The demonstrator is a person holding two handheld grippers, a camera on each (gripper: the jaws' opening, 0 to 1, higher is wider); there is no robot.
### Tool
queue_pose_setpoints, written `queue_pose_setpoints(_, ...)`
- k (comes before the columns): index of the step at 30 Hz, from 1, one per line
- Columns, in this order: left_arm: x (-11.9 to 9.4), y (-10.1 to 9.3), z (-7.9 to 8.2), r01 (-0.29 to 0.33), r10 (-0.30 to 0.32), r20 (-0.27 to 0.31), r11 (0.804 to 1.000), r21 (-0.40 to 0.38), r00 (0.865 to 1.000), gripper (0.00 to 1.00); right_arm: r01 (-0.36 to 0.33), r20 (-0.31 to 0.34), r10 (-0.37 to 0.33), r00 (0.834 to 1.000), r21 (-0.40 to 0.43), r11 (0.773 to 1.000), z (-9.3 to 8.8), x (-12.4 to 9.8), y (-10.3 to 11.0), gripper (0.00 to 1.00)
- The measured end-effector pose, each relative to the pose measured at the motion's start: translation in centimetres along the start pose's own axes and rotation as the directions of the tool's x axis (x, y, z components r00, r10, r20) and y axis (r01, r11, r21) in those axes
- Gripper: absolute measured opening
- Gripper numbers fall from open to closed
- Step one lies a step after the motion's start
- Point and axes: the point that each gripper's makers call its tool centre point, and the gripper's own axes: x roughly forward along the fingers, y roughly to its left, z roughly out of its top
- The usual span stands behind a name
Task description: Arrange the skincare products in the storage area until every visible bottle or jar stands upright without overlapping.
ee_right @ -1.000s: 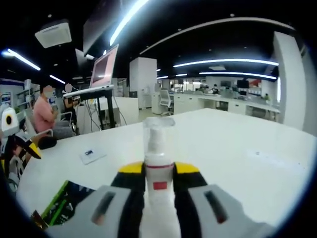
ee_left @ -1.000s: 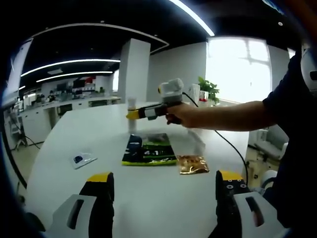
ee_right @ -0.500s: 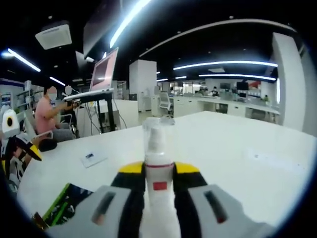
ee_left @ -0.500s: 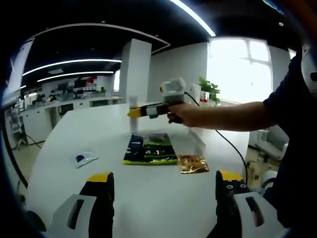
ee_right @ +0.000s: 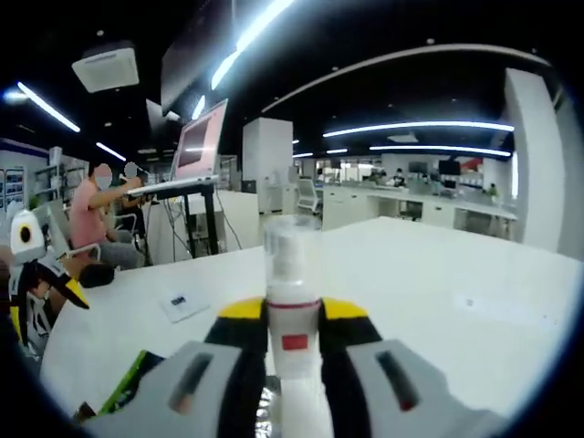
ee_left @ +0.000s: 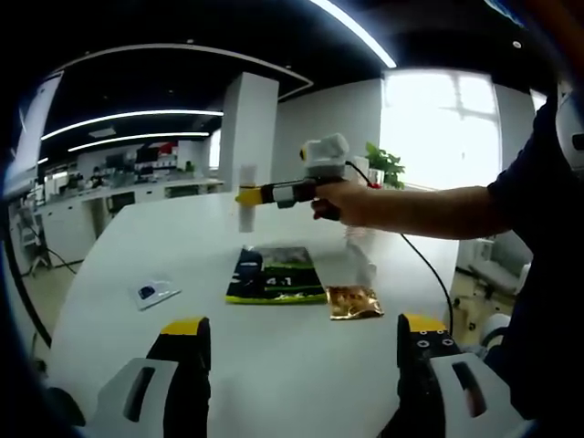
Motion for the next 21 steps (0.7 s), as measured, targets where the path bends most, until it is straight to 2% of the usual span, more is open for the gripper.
queue_pose_setpoints(6, 0.0, 0.0, -0.1, 0.001, -0.001, -0.003, 1.000, 0.000, 1.000, 0.85, 0.009, 0.014, -0.009, 1.000, -0.016, 1.000, 1.1, -1.0, 0.1, 0.21)
queue_pose_setpoints(13, 0.3, -0.1, -0.2, 0.007, -0.007, 0.001, 1.000, 0.000, 1.000, 0.85, 0.015, 0.005, -0.015, 1.000, 0.001, 1.000, 1.4, -2.3, 0.8, 0.21)
queue_pose_setpoints(21, 0.6, 0.0, 0.0, 0.015, -0.014, 0.015, 1.000, -0.002, 1.000, 0.87, 0.023, 0.032, -0.023, 0.999, 0.005, 1.000, 2.4, -3.3, 0.8, 0.21)
